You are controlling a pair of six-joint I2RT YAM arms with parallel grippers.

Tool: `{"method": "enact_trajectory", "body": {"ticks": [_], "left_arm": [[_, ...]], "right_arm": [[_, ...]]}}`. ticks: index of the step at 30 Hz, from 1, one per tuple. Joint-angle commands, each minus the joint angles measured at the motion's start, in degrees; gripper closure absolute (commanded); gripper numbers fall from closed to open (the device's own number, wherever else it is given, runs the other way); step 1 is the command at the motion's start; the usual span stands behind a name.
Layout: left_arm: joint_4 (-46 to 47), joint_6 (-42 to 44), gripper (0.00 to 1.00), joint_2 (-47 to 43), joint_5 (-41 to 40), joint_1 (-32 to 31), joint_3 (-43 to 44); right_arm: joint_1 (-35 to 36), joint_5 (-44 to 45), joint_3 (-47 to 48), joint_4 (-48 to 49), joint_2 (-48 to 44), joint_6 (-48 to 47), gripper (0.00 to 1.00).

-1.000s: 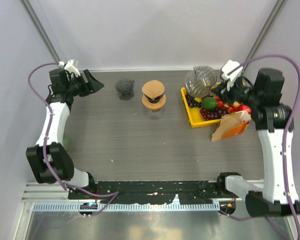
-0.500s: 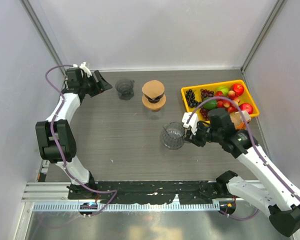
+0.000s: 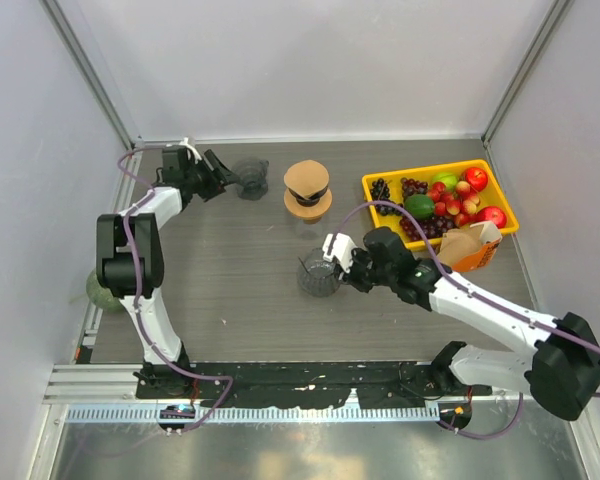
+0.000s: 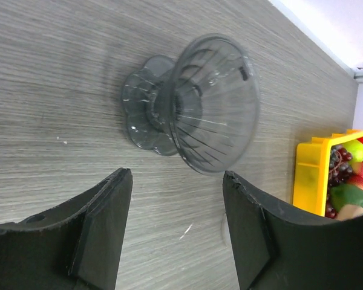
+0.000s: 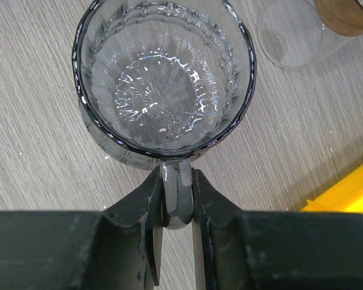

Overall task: Place the coffee filter in the dripper
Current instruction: Place the coffee server at the center of the board.

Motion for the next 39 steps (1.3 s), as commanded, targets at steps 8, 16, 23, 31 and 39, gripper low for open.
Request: {"method": "enact_trajectory", "body": {"ticks": [8, 16, 23, 31, 39], "left_arm": [[5.24, -4.74, 0.41, 4.57, -1.56, -2.27, 5.09], [5.16, -7.20, 0.50, 7.82, -1.03, -2.89, 8.08], [4.54, -7.38, 0.53, 8.53, -1.29, -3.06, 8.69], [2.96, -7.90, 0.60, 10.63, -1.29, -2.98, 10.28], [1.55, -8.17, 0.75, 8.80, -0.51, -2.89, 9.58]], "right_arm": [[3.85, 2.45, -0.08, 14.03, 7.79, -0.90, 0.93], [4.47, 0.52, -0.44, 15.61, 11.66, -3.44, 0.91], [4.47, -0.54, -0.35, 15.62, 12.63, -4.94, 0.85], [4.47, -1.15, -0.17, 12.29, 11.67, -6.34, 0.52], [4.47, -3.69, 0.27, 7.36, 6.22, -5.91, 0.34]]}}
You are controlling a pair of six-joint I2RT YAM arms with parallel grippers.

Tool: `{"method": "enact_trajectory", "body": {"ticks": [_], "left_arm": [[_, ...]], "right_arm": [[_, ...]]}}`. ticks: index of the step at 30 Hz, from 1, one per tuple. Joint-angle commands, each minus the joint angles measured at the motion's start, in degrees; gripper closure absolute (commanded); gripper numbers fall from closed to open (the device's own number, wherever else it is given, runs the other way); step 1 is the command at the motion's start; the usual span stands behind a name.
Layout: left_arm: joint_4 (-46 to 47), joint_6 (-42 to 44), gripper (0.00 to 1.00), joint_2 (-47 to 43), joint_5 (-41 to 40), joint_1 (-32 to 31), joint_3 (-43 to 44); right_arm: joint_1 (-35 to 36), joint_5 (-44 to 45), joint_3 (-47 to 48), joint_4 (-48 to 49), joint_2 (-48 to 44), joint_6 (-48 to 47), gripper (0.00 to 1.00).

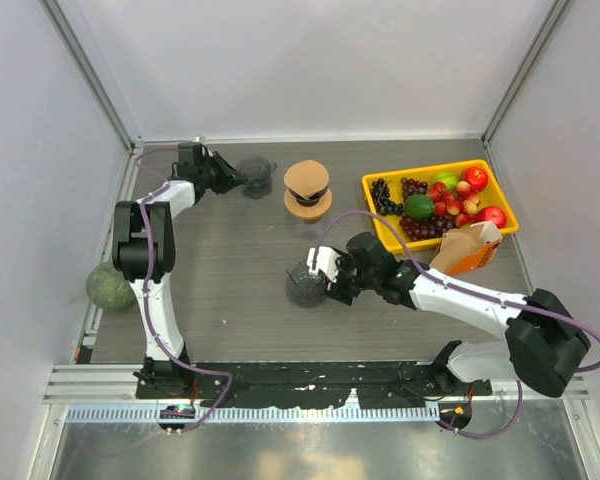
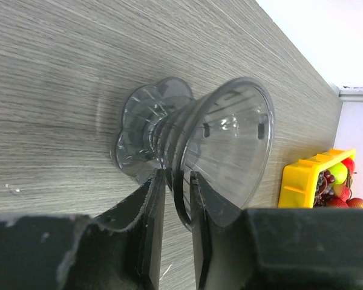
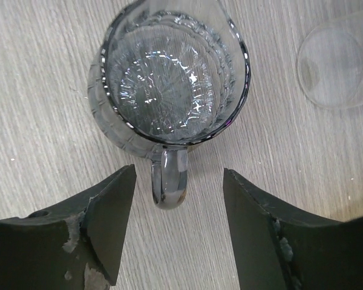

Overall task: Place the coffee filter in the dripper
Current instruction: Place the coffee server at the center of the board, then pick up the coffee dripper from the center of the board.

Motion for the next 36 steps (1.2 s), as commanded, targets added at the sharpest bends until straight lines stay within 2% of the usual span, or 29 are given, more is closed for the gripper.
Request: {"method": "enact_trajectory", "body": {"ticks": [1, 6, 10, 14, 15, 19, 22, 29, 32, 36], "left_arm": [[-1.16, 0.18, 0.76, -2.83, 0.83, 0.02, 0.66], [-1.78, -0.43, 0.89, -7.84, 2.06, 1.07, -3.99], [-6.34, -0.26, 1.00, -13.37, 3.03, 2.30, -8.30], [-13.10, 3.69, 1.00, -21.01, 3.91, 2.30, -11.47], [-14.60, 5.09, 1.00, -22.95, 4.17, 4.04, -12.95], [-24.08, 12.91, 1.00, -34.01, 5.14, 4.33, -17.79], [-32.86, 19.58, 1.00, -43.76, 8.99, 4.33, -20.17], [-51.95, 31.72, 1.00, -59.69, 14.89, 3.10, -17.72], [-56.00, 32.79, 1.00, -63.74, 15.68, -0.76, -17.01], [-56.63, 29.20, 1.00, -66.38, 16.30, -3.67, -18.68]], "right_arm": [[0.38, -3.09, 2.06, -1.80, -5.69, 0.71, 0.33], [0.38, -3.26, 4.17, -6.02, -10.18, 1.77, 0.29], [0.47, -3.62, 6.89, -10.15, -14.31, 3.35, 0.28], [0.38, -3.79, 12.59, -15.16, -16.51, 4.58, 0.28], [0.38, -4.14, 13.65, -17.08, -16.60, 4.58, 0.27], [0.30, -4.84, 19.98, -19.64, -16.34, 5.38, 0.25], [0.29, -5.72, 25.16, -20.52, -15.38, 5.20, 0.21], [0.29, -9.94, 37.56, -31.33, -7.83, 2.03, 0.21], [0.30, -10.21, 42.40, -34.93, -5.09, 2.04, 0.21], [1.78, -10.30, 45.21, -36.08, -2.89, 2.39, 0.19]]}}
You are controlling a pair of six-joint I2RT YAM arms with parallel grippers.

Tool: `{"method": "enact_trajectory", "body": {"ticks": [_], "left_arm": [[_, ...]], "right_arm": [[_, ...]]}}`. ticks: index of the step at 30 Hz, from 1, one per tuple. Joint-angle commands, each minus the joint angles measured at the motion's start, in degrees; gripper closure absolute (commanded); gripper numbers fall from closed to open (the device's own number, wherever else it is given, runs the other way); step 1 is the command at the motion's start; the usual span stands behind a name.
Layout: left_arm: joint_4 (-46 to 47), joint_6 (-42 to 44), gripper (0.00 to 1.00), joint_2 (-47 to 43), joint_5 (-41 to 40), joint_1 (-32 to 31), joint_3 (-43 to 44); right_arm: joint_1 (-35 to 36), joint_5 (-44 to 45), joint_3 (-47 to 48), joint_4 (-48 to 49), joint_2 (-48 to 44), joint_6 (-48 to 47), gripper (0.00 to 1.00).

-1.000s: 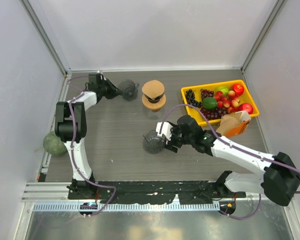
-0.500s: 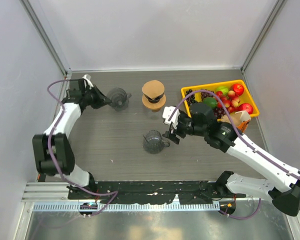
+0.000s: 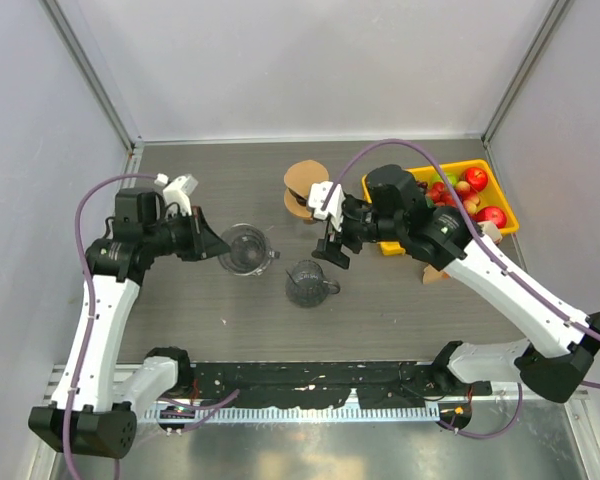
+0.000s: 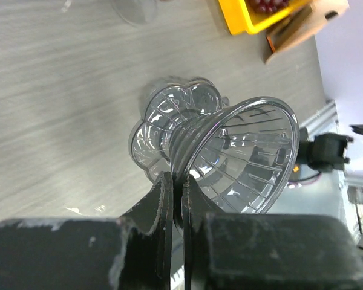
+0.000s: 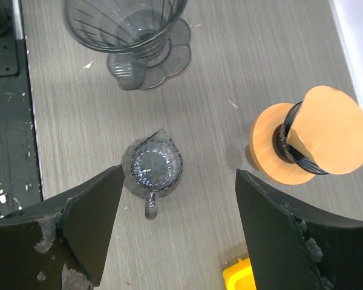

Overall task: Place the coffee filter in the dripper
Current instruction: Pick up the coffee dripper from the center of the board, then place the coffee dripper on the coffee server.

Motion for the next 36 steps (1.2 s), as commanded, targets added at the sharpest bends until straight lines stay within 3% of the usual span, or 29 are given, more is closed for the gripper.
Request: {"method": "enact_trajectory", "body": {"ticks": [1, 13, 17, 22, 26, 36], "left_arm": [[-3.93, -1.56, 1.00, -1.86, 3.29, -2.84, -0.54], [-2.61, -10.71, 1.00, -2.22, -0.57, -7.50, -2.65], [-2.43, -11.24, 1.00, -1.78, -1.18, -8.38, -2.83], [-1.73, -11.68, 1.00, -1.34, -2.06, -9.35, -2.57], [-1.47, -11.59, 1.00, -1.16, -2.94, -9.79, -2.56], [-0.15, -13.09, 1.00, -0.72, -1.36, -10.49, -2.04]], "right_arm": [[2.33, -0.68, 4.69, -4.32, 2.00, -0.67, 0.18], [13.14, 6.26, 4.26, -4.51, 5.69, -3.75, 0.18], [13.76, 7.93, 5.66, -3.80, 7.89, -3.58, 0.24], [14.03, 7.24, 7.51, -2.92, 10.97, -1.91, 0.25], [14.12, 6.80, 7.86, -1.60, 12.38, -1.21, 0.30], [14.12, 7.06, 6.28, 0.50, 13.52, -0.41, 0.53]]}}
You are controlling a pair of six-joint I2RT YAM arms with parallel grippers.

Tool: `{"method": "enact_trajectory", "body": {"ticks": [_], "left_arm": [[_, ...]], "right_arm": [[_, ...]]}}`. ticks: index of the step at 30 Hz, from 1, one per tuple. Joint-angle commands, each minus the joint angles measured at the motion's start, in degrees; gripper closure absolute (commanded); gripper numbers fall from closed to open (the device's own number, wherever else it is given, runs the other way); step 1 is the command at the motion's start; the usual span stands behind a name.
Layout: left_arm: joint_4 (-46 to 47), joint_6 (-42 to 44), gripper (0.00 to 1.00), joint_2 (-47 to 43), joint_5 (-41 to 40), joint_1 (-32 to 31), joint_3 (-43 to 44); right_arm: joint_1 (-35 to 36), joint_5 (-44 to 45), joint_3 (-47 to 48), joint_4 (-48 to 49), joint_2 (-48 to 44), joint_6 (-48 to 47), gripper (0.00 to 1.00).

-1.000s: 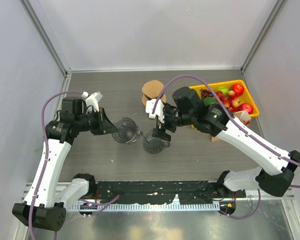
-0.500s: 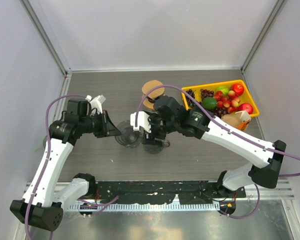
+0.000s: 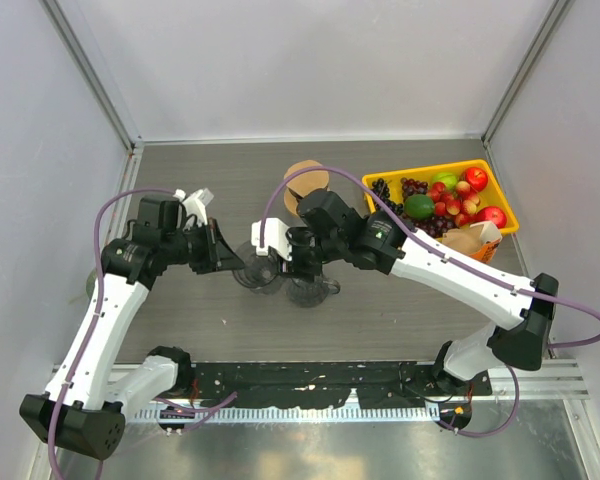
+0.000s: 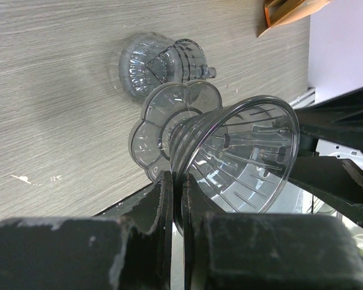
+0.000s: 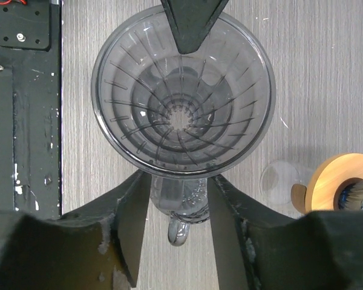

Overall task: Place the coffee filter in the dripper
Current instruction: Place the coffee dripper on the coffee server.

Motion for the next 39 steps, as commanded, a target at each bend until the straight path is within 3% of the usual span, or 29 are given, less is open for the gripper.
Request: {"method": "enact_trajectory", "body": {"ticks": [1, 7, 11, 12, 14, 18, 22, 28, 35, 39], "left_arm": [[2.91, -1.20, 1.00, -0.26, 1.83, -0.79, 0.83], [2.56, -1.28, 1.00, -0.70, 2.70, -0.96, 0.74], [2.82, -1.64, 1.00, -0.53, 3.58, -0.96, 0.65], [3.26, -1.81, 1.00, -0.44, 4.02, -0.96, 0.56], [3.96, -2.07, 0.87, -0.27, 5.34, -0.88, 0.21], [4.50, -1.99, 0.42, -0.53, 4.73, -0.79, 0.03], [5.37, -1.46, 0.20, -2.19, 4.90, 1.14, -0.14], [9.42, 0.91, 0.01, -3.61, 7.10, 5.98, -0.05], [8.28, 7.68, 0.01, -1.68, 7.28, 6.42, 3.46], [8.45, 8.03, 0.00, -1.23, 7.36, 6.42, 3.99]], "right_arm": [[0.39, 0.65, 0.51, 3.59, 0.19, 1.01, 0.55], [0.39, 1.80, -0.80, 3.68, -1.12, 0.84, 0.74], [0.30, 1.97, -3.35, 3.85, -2.96, 0.57, 0.95], [0.22, 2.15, -3.79, 4.11, -3.75, 0.66, 0.95], [-0.22, 2.33, -5.19, 5.08, -4.98, 1.36, 0.95], [-1.89, 1.89, -8.36, 6.40, -8.23, 2.06, 0.95], [-6.45, -0.39, -14.14, 7.80, -12.54, 2.77, 0.95], [-15.33, -8.82, -23.99, 14.04, -19.23, 2.86, 0.95], [-17.72, -15.77, -29.46, 20.46, -21.51, 4.96, 0.95], [-17.80, -15.43, -31.92, 23.54, -22.13, 6.02, 0.95]]}}
